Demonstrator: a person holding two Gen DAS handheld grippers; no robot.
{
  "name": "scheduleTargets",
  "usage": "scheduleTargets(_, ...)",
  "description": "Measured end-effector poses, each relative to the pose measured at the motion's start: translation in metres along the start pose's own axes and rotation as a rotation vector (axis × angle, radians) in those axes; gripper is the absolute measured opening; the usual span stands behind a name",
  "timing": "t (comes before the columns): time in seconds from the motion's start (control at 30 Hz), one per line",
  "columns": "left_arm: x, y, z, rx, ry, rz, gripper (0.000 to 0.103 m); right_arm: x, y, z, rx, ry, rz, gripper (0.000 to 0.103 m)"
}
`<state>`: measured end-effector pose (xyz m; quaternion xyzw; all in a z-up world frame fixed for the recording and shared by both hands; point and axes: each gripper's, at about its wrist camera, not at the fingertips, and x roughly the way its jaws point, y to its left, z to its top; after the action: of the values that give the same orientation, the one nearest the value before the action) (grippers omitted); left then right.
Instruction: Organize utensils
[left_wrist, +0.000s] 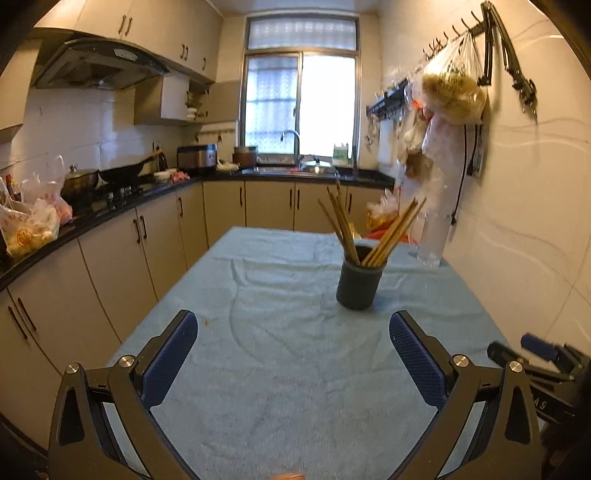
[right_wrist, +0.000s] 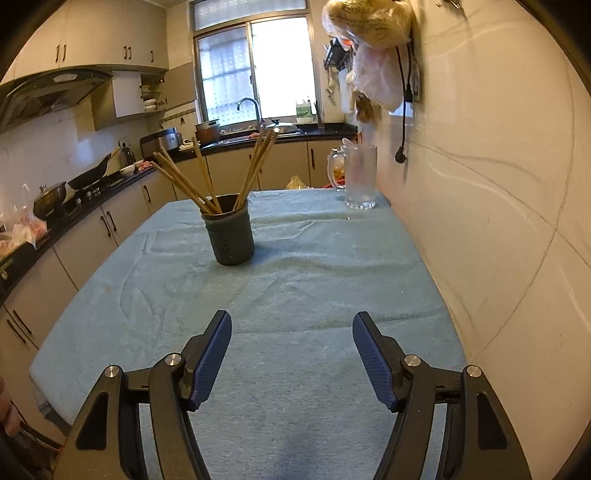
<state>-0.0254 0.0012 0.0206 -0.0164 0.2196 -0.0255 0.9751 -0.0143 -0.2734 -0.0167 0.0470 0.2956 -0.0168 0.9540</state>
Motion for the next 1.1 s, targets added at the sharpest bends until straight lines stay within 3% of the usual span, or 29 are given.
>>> scheduleTargets(0.6, 0.048, -0.005, -0.024, 0.008, 0.192, -0.029, 0.103, 0.031, 0.014, -0.011, 0.003, 0.071, 0.003, 0.076)
scheduleTargets(1.1, 0.064, -0.008, -0.029, 0.007, 0.238, -0.016, 0.103, 0.040, 0.011, -0.013, 0.029, 0.079, -0.010, 0.079)
